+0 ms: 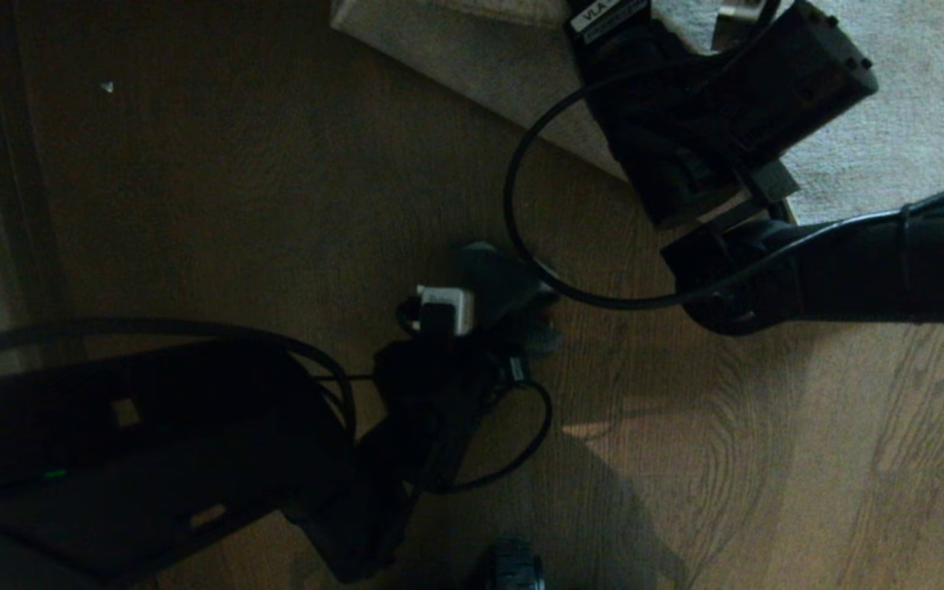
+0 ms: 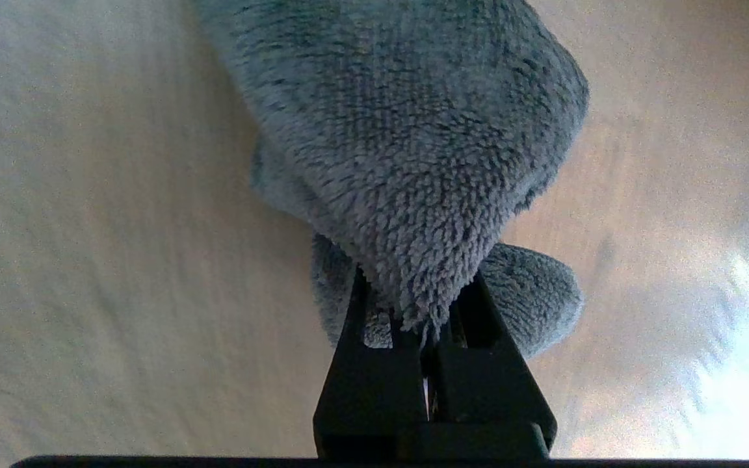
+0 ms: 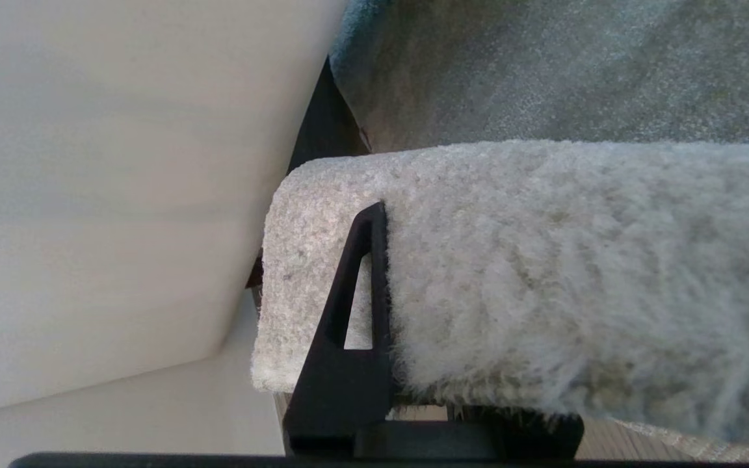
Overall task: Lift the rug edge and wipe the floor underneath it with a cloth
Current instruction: Wipe the floor under the carpet with a rag
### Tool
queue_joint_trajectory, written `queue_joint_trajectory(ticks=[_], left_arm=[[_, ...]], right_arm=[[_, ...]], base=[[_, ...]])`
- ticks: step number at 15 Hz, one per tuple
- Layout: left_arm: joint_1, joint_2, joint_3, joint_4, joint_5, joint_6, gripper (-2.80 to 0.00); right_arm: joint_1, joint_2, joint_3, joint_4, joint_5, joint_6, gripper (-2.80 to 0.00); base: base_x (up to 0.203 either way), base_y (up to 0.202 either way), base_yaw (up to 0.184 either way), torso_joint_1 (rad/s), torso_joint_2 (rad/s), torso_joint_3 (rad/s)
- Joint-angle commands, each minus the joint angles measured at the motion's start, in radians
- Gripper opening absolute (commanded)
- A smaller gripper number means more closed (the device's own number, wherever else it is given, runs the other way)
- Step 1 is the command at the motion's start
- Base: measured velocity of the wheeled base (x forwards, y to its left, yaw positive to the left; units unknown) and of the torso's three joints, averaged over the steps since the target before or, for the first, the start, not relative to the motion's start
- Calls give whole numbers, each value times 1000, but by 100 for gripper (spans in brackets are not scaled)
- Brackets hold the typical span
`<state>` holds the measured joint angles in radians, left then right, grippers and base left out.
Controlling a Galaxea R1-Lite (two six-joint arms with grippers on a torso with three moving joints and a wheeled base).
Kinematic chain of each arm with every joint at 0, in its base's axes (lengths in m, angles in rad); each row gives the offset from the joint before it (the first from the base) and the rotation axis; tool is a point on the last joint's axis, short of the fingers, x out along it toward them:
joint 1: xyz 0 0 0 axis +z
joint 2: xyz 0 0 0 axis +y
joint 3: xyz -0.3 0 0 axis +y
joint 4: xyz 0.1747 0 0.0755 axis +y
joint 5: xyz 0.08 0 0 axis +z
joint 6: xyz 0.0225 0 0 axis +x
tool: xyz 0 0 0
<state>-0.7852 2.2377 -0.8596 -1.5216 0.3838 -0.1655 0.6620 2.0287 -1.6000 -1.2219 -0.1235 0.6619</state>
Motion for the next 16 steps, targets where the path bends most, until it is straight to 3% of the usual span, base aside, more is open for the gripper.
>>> queue_joint_trajectory(ticks=[1, 11, 16], left_arm=[[26, -29, -2, -26, 3, -2, -280], [209, -127, 13, -17, 2, 0, -280], [232, -209, 88, -18, 3, 0, -280]], right_arm=[[1, -1, 0, -8, -1, 4, -280], [13, 1, 2, -8, -1, 4, -280], [18, 1, 3, -8, -1, 4, -280]], base=[[0, 0, 0, 0, 0, 0], [0, 0, 0, 0, 0, 0], [0, 0, 0, 0, 0, 0]])
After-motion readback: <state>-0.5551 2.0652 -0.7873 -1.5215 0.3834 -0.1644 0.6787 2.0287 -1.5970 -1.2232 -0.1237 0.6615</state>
